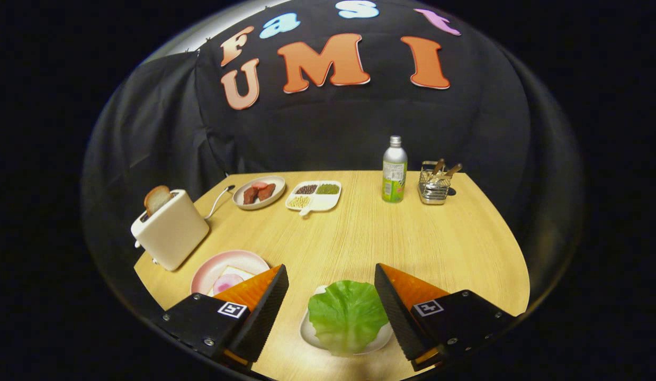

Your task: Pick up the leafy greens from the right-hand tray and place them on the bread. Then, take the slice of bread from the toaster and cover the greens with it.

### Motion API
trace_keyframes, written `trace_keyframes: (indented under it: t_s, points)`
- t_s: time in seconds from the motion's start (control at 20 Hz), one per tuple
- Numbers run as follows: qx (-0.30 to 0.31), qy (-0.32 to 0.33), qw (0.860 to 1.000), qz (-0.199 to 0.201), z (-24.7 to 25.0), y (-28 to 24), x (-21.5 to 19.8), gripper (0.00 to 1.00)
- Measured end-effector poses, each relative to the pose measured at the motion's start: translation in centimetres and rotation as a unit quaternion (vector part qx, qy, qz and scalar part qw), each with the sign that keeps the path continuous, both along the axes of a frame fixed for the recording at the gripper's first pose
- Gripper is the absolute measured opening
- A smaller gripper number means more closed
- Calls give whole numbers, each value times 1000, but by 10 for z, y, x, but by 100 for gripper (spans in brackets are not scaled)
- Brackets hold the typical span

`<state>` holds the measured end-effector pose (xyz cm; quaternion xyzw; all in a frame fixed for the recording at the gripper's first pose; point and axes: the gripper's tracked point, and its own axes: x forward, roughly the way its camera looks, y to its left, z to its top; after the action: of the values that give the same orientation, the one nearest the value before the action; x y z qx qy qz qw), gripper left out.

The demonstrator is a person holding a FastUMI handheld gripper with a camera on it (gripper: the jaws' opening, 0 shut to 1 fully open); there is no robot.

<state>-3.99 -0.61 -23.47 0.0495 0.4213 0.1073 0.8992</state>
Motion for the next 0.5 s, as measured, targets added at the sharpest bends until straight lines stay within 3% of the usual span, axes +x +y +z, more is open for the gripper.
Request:
trace_keyframes:
  t_s: [0.25,0.5]
  points:
    - [-16,87,996,12,-53,-9,-20,97]
    - [-44,132,990,37,-77,-11,-40,96]
